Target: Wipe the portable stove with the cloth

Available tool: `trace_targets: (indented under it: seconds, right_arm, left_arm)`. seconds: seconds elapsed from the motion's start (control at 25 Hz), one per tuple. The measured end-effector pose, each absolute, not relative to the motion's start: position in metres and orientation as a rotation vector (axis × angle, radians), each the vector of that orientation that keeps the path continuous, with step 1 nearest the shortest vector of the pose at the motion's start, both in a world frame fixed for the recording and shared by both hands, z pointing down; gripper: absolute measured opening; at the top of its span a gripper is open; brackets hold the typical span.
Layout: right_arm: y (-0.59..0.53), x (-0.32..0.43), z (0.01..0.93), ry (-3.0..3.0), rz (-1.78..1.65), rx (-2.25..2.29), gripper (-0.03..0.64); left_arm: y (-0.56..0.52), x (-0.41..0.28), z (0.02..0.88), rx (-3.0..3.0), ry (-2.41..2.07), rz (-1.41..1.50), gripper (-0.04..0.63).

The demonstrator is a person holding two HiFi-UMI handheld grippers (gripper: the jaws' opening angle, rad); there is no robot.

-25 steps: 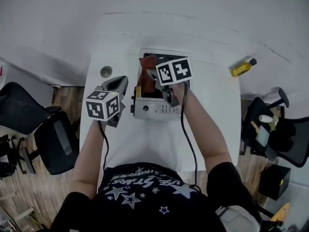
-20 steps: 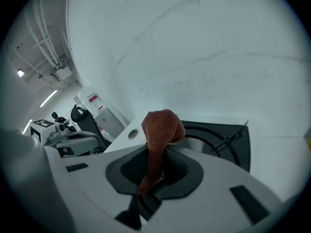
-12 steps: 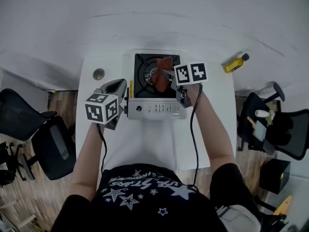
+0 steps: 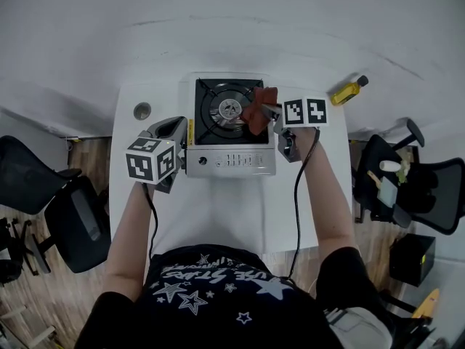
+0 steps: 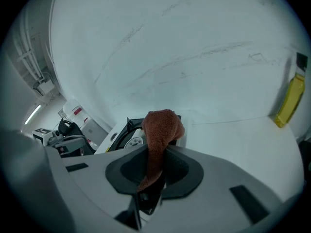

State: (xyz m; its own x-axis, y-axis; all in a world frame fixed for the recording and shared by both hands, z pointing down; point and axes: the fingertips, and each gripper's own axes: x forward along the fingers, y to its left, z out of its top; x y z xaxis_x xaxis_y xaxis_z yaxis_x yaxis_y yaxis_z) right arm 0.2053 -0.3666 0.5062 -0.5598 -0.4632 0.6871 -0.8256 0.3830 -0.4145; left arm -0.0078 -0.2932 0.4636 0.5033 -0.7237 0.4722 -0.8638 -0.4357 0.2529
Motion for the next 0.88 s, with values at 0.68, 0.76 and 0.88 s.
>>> trace_targets:
  seconds: [0.68,0.76,0.88]
  right_arm:
    - [-0.347,0.251,0.474,-2.203,1.069,1.245,0.061]
    - [-0.342,0.235,0.456,-2.265,1.055,1.200,0.061]
    - [-0.333,0.205,0.432,-2.357,1.032,1.119,0.061]
  left_arm:
    - [-0.284,0.005,0.448,2.341,-1.271,0.397,0.006]
    - [-0.283,0.002,0.443,2.345,-1.280,0.386,0.006]
    - [-0.281,-0.004,0.438,2.349,-1.294,0.378,0.006]
